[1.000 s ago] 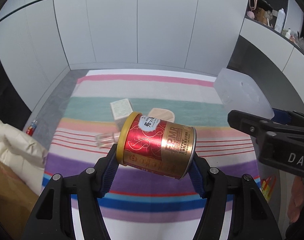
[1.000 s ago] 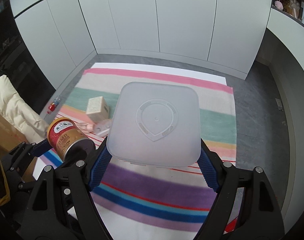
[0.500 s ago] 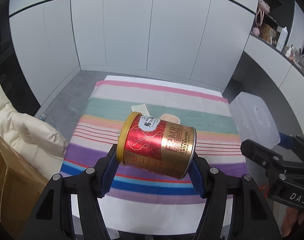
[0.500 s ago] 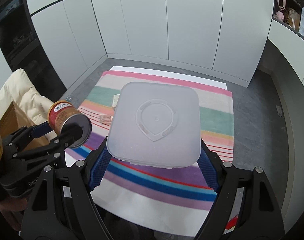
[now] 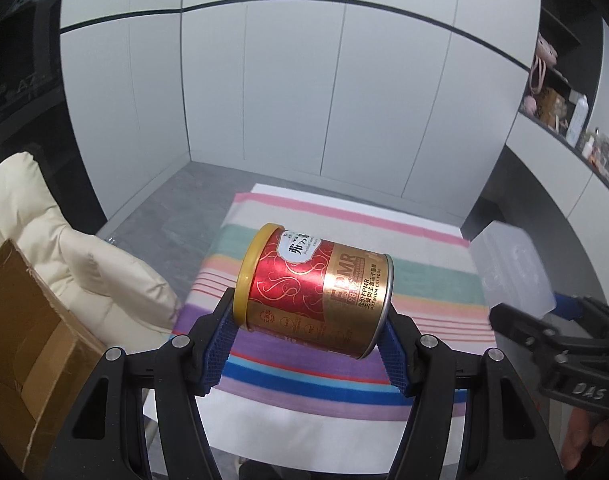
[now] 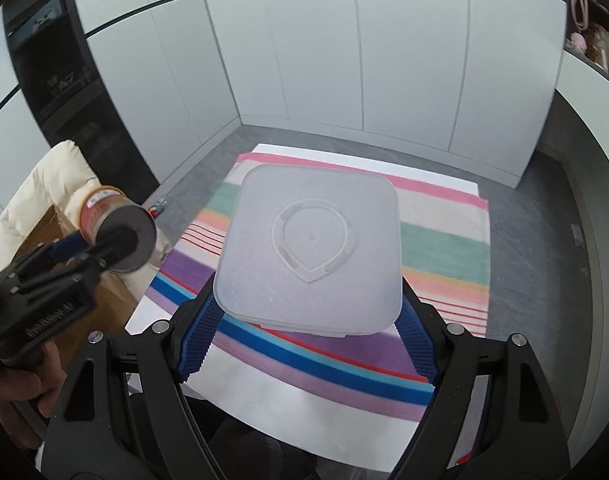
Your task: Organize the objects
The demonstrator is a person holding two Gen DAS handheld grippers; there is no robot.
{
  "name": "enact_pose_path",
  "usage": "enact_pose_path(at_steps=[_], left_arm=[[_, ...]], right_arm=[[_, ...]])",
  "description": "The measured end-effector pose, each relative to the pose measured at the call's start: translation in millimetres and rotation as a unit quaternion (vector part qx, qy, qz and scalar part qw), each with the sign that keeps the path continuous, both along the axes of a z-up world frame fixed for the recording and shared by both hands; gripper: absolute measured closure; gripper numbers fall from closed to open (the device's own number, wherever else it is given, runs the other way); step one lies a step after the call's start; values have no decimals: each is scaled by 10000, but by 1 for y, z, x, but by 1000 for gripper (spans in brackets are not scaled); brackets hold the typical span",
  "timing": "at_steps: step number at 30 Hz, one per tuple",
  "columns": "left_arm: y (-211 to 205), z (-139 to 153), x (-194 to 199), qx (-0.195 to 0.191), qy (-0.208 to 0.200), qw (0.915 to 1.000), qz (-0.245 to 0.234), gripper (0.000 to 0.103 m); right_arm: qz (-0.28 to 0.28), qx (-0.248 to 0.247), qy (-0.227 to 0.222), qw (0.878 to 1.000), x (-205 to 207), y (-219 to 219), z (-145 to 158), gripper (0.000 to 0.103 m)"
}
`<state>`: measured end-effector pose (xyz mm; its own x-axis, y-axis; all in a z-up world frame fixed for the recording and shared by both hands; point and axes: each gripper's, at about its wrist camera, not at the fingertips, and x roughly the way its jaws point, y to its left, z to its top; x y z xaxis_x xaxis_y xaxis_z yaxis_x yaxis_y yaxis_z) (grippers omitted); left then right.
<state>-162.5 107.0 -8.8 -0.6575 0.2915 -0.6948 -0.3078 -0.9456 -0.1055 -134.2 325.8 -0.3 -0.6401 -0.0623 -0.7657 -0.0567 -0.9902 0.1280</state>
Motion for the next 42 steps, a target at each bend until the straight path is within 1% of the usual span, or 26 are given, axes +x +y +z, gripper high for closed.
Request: enact_pose_path(at_steps=[5, 8, 11, 13, 17, 27, 31, 42], left_arm=[[-17, 2, -2, -82, 130, 9998, 97, 39], [-30, -3, -5, -46, 40, 9998, 208, 39], [-44, -6, -8, -1, -54, 9995, 321, 39], [-51, -6, -7, -18, -31, 9993, 362, 39], [-67, -4, -5, -89, 44, 9987, 498, 39], [-109, -1, 0, -46, 44, 9964, 845, 39], [-126, 0, 1, -62, 71, 9951, 988, 39], [-174, 4, 10, -38, 89, 9901, 1402, 39]], right_arm=[[52, -53, -85, 9999, -15, -12, -5, 20], [40, -108, -96, 9999, -22, -21, -6, 20], [220, -37, -87, 9997, -27, -39, -6, 20], [303, 30, -63, 9995, -30, -49, -4, 20], [455, 10, -36, 9990, -36, -66, -4, 20], [860, 5, -34, 9963, -45, -113, -5, 21], [990, 45, 88, 9950, -47, -134, -2, 21], [1337, -105, 294, 9905, -53, -178, 9, 21]])
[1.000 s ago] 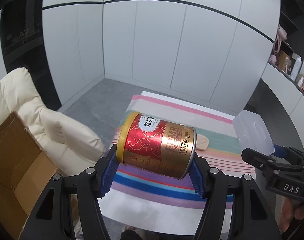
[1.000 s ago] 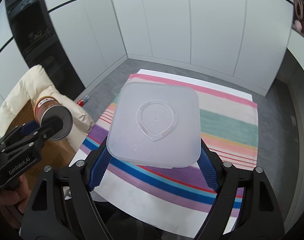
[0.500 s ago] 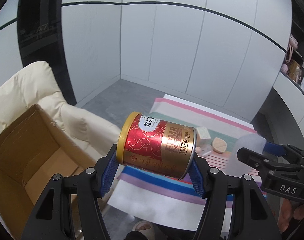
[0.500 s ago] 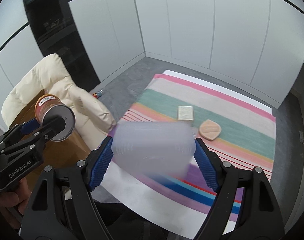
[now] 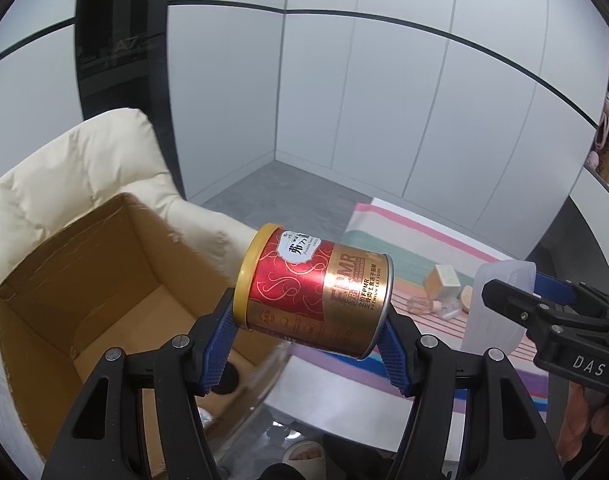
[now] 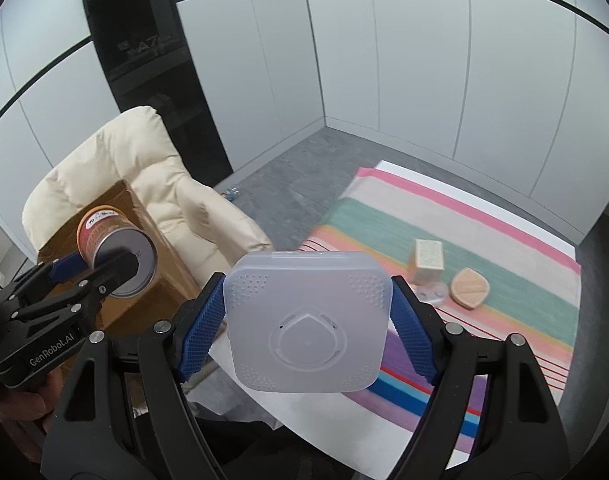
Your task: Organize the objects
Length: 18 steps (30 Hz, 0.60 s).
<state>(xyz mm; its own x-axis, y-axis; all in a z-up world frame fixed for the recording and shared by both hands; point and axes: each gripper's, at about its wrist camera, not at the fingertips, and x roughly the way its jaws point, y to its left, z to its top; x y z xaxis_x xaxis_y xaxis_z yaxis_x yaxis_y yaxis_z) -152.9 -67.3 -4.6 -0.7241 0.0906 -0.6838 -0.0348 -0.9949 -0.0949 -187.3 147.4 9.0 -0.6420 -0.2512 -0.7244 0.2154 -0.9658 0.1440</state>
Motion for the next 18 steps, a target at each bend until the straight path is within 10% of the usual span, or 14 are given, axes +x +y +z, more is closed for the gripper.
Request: enact_pose_path(at_steps=[18], left_arm=[[-92, -6, 34, -77, -31, 9967, 809, 38]], right_arm=[[855, -138, 306, 9958, 1, -101, 14, 21]])
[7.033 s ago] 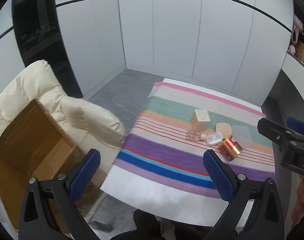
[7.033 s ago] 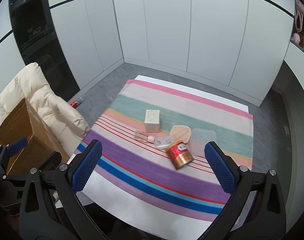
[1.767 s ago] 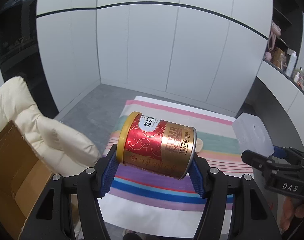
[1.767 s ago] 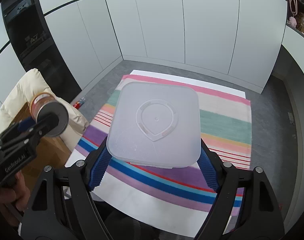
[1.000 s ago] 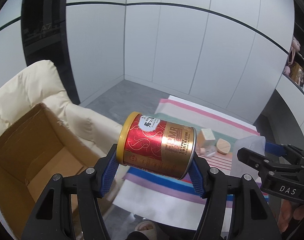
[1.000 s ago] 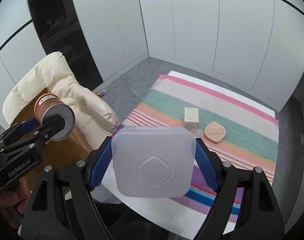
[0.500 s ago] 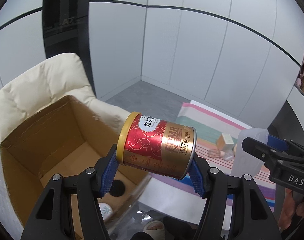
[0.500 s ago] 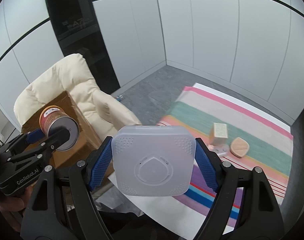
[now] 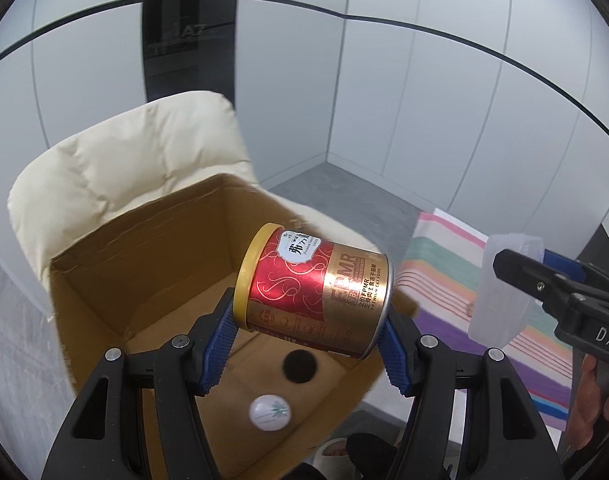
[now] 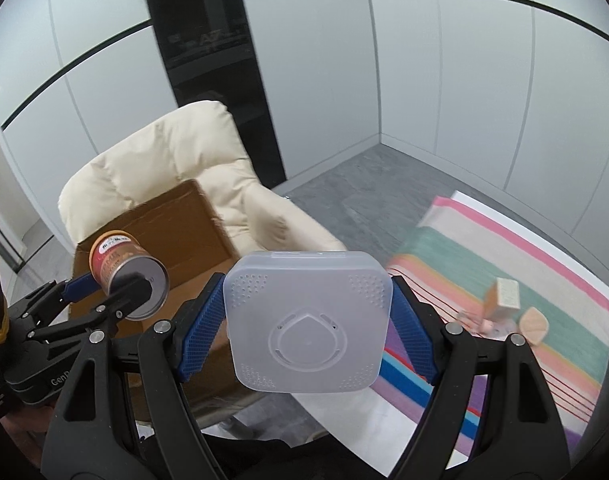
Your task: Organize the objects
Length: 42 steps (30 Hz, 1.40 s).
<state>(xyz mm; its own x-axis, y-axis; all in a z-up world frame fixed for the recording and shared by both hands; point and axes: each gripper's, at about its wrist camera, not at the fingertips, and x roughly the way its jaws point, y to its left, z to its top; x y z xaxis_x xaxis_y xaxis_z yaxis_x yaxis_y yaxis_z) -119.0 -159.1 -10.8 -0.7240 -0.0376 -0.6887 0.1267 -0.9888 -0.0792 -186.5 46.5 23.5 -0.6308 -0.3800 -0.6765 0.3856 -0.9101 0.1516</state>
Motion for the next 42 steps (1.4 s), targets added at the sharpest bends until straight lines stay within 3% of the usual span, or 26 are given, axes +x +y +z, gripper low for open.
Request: enact_pose_path(at_steps=[13, 16, 18, 21, 29, 36, 39, 42], left_arm=[[-44, -14, 24, -111, -234, 9990, 372, 38], [-54, -15, 30, -146, -223, 9985, 471, 29], [-61, -13, 34, -234, -180, 9979, 581, 11], [-76, -8, 42, -443, -126, 9938, 1011, 0], [-117, -7, 52, -222, -246, 9875, 1538, 0], [-118, -8, 51, -203, -306, 9872, 1549, 0], [-114, -9, 47, -194, -303, 9881, 1494, 0], [-108, -8, 43, -209, -297, 9886, 1459, 0]], right_arm=[[627, -24, 77, 9980, 10, -76, 5, 21], [728, 9, 40, 9973, 13, -92, 3, 21], [793, 8, -1, 9969, 14, -101, 1, 21], [917, 35, -16, 9958, 17, -114, 0, 21], [1118, 239, -81, 9934, 24, -141, -10, 21], [1017, 409, -56, 9940, 20, -140, -15, 21], [963, 369, -85, 9946, 18, -135, -16, 11], [931, 282, -99, 9952, 19, -127, -14, 8]])
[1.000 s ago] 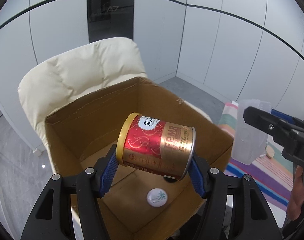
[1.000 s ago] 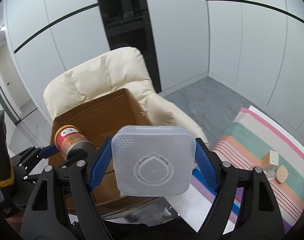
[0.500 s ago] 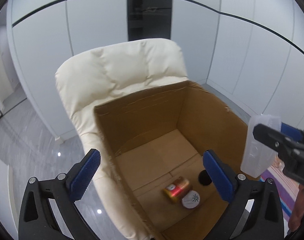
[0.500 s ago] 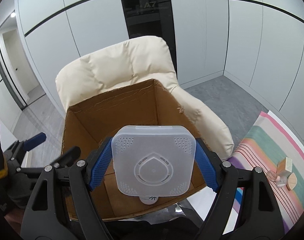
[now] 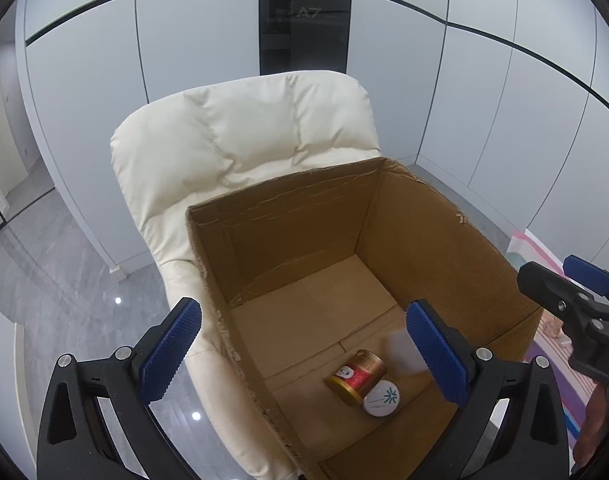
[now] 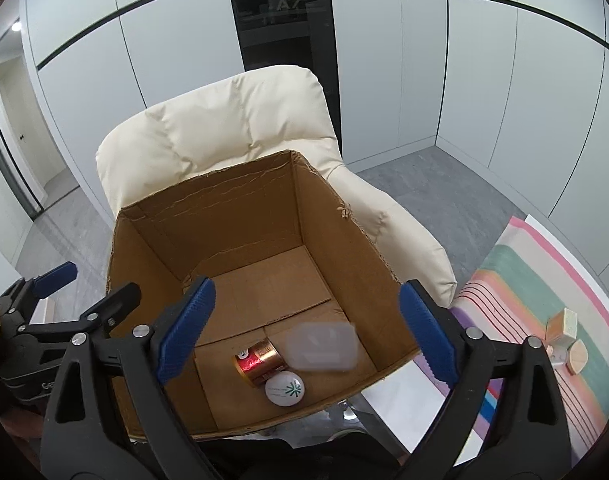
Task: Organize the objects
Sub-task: 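Open the left tool over the box while the right tool releases the clear box, then move both open tools back over the rug toward the remaining items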
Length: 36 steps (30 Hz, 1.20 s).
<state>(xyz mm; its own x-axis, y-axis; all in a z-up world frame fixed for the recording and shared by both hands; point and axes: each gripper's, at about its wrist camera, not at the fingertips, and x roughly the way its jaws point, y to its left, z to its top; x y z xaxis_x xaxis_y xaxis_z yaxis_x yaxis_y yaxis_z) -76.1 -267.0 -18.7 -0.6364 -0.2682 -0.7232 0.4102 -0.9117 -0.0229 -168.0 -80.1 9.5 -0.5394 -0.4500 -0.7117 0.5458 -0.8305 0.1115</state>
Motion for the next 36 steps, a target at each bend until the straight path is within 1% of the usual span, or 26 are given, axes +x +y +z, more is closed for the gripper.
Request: enact_pose_path(at_steps=[7, 11, 22, 36], left_arm=[[16, 1, -10, -2, 18, 10000, -81, 0], [25, 1, -16, -91, -8, 9999, -124, 0], [46, 0, -34, -17, -24, 9997, -236, 0], [106, 2, -61, -18, -18, 9969, -785, 0]], right_arm=[[-142, 44, -21, 9999, -4, 20, -1, 8], [-258, 44, -61, 9996, -9, 34, -1, 8], [-565, 122, -64, 9983, -17, 73, -2, 8], [-1126, 134, -57, 9935, -22, 138, -2, 8]])
